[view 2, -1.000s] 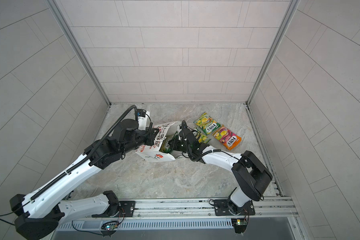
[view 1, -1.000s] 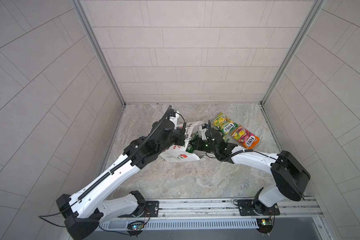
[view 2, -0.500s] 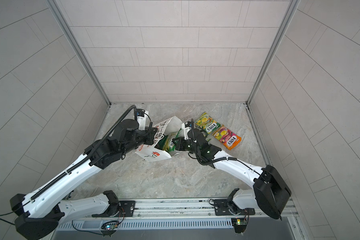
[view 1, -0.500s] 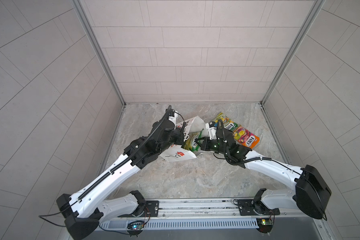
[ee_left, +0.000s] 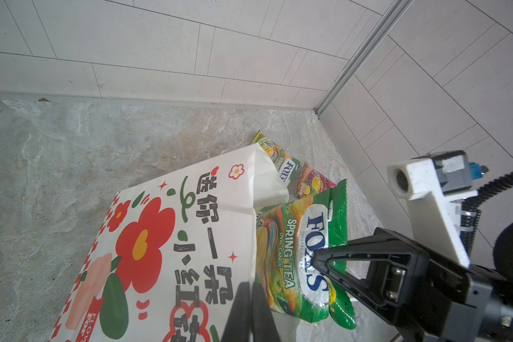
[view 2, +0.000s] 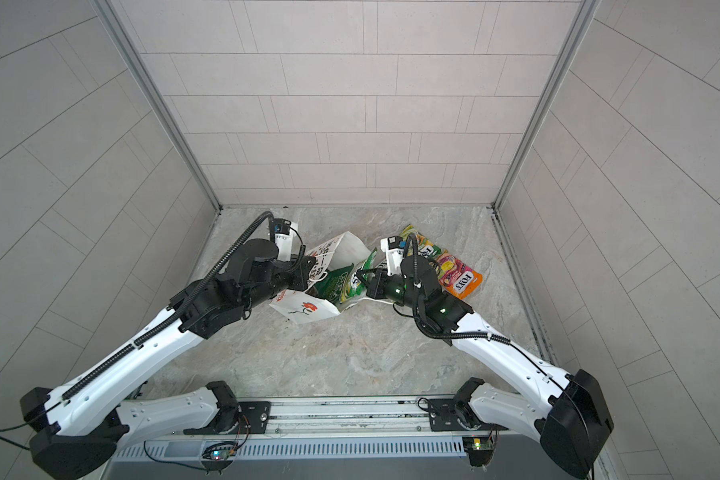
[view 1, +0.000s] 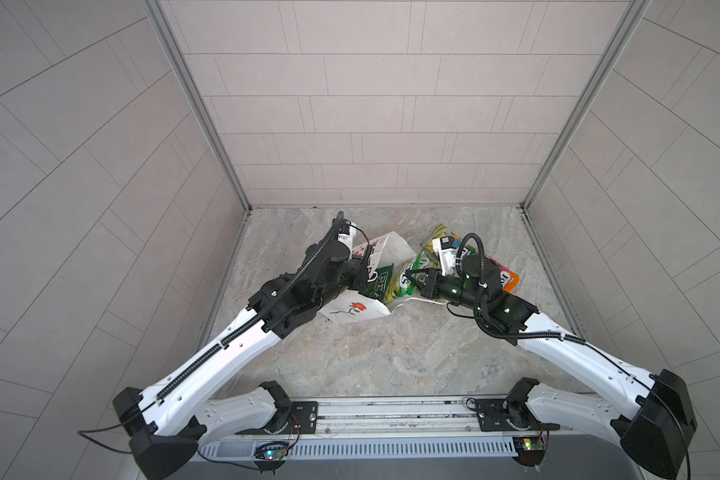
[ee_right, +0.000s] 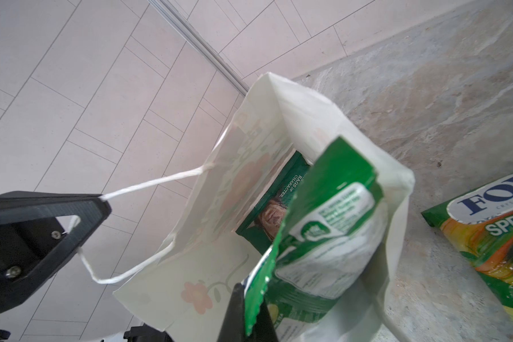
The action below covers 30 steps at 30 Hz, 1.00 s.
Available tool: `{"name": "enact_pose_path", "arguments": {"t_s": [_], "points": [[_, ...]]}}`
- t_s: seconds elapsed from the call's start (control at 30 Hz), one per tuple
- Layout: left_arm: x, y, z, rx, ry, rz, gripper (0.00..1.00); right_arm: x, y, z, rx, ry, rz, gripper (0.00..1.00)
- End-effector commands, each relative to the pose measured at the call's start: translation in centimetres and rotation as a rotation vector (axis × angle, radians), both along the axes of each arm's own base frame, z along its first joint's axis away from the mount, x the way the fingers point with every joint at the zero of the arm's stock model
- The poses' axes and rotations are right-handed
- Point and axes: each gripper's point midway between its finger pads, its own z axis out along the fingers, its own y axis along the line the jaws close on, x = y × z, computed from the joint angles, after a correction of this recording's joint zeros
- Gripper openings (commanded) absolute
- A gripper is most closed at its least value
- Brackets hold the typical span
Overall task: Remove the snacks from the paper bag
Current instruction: 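Pull the green Spring Tea packet out of the bag with the right gripper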
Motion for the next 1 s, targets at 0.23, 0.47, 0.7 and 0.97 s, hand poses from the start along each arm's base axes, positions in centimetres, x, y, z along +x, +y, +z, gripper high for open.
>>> {"name": "enact_pose_path", "arguments": {"t_s": [0.23,0.47,0.7,0.97], "points": [[-0.1,-0.4,-0.4,0.002,0.007,-0.018,0.0,-2.4,-1.7,9.8,0.138,-0.211,0.038,0.0],[-0.1,-0.7,-0.2,-0.007,0.006,-0.029,0.0,-3.8,-4.2,13.8,0.16,-0.312,-0.008,0.0],[-0.3,-0.7,0.3,-0.018,0.001,-0.037,0.0,-3.3,-9.2,13.2,0.049,-0.315,-0.195,0.0],[-0.5,-0.9,0.5,-0.027,0.001,-0.05,0.0,-1.5,-15.6,7.4,-0.14,-0.143,-0.399,0.0]]}}
